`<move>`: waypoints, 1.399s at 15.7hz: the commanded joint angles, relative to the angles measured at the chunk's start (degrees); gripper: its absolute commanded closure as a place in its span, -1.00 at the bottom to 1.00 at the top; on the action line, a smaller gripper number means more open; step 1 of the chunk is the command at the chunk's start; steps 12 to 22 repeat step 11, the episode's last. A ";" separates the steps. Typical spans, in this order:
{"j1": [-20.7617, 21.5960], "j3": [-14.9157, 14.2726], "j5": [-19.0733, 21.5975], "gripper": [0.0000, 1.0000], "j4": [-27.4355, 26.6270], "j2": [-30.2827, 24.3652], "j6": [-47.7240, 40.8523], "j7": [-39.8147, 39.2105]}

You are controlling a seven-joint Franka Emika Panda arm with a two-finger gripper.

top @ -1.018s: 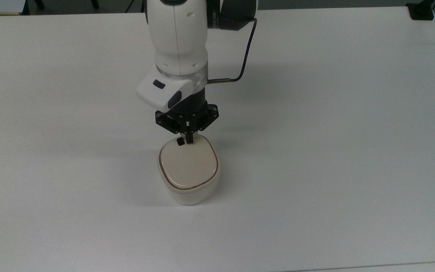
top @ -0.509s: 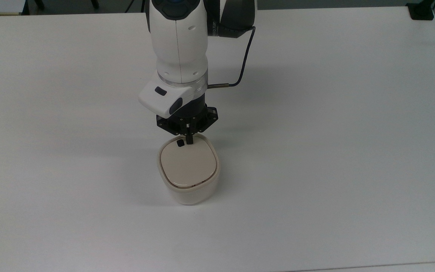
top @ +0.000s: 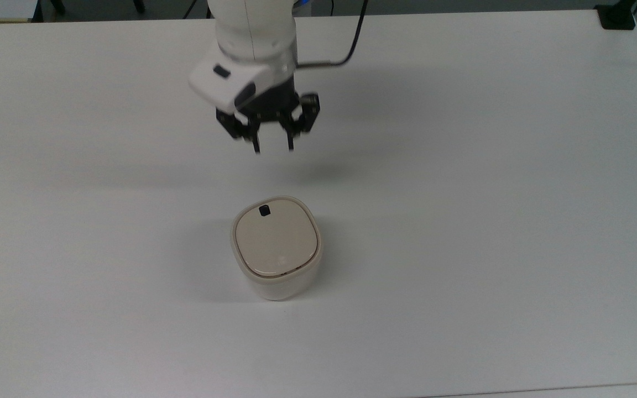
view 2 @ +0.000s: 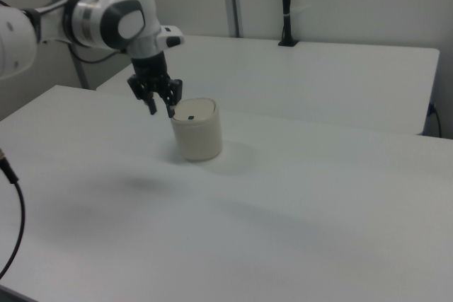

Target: Close the trash bin

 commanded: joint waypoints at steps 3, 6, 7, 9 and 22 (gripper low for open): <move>-1.75 0.27 -0.55 -1.00 -10.03 -14.01 -7.54 6.27; -2.02 0.27 -1.77 -1.00 -11.00 -14.82 -8.42 11.90; -2.02 0.35 -2.56 -1.00 -11.09 -14.90 -8.51 12.79; -2.11 0.36 -2.83 -1.00 -11.01 -14.99 -9.12 14.63; -2.28 0.36 -2.83 -1.00 -10.83 -14.91 -9.39 15.08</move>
